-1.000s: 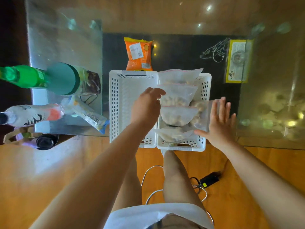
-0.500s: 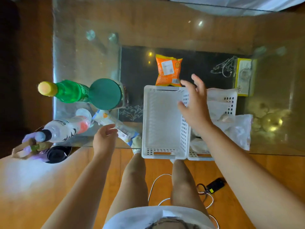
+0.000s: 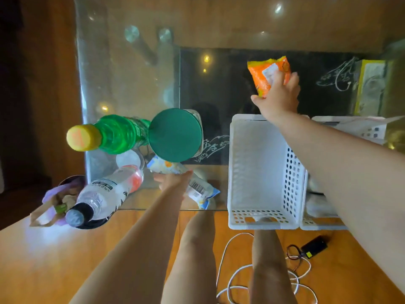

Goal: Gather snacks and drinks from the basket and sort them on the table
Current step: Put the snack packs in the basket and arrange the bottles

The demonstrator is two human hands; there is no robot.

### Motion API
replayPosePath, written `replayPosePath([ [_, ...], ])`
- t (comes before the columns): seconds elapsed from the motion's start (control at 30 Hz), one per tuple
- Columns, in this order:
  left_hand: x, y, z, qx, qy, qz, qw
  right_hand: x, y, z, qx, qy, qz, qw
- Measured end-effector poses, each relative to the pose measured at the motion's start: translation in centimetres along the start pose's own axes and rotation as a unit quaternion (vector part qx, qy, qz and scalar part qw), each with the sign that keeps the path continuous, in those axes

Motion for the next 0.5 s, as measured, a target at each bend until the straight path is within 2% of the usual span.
replayPosePath([
  [0.1,-0.1,-0.6,0.0,0.005,-0.016,-0.002,1.0,0.6,-1.1,0.5,-0.035,0.011,0.042,0.998],
  [0.17,-0.3,-0.5,-0.2,0.005,0.024,-0.001,1.0,1.2,-1.6,0.3,-0.041,-0.008,0.059,0.997],
  [0.23,-0.6,0.2,-0.4,0.009,0.099,0.021,0.995,1.3,-1.3,-1.0,0.02,-0.056,0.051,0.997],
  [0.33,-1.2,1.5,-0.8,0.003,0.182,0.07,0.981,0.7,1.0,-3.8,0.146,-0.217,-0.004,0.965],
  [0.4,-1.7,2.4,-1.0,-0.002,0.207,0.091,0.974,-0.3,3.2,-4.9,0.163,-0.327,-0.062,0.929],
  [0.5,-2.3,4.1,-1.4,-0.012,0.204,0.13,0.97,-1.2,7.8,-5.6,0.139,-0.384,-0.134,0.903],
])
Point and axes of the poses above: each hand's wrist, its own y-axis away from the middle knuckle, its own z-axis out of the palm, x = y × z, the point moved 8 cm from there along -y, towards the middle knuckle, and after that the axes turned 10 degrees about -x, right-handed, at the moved point
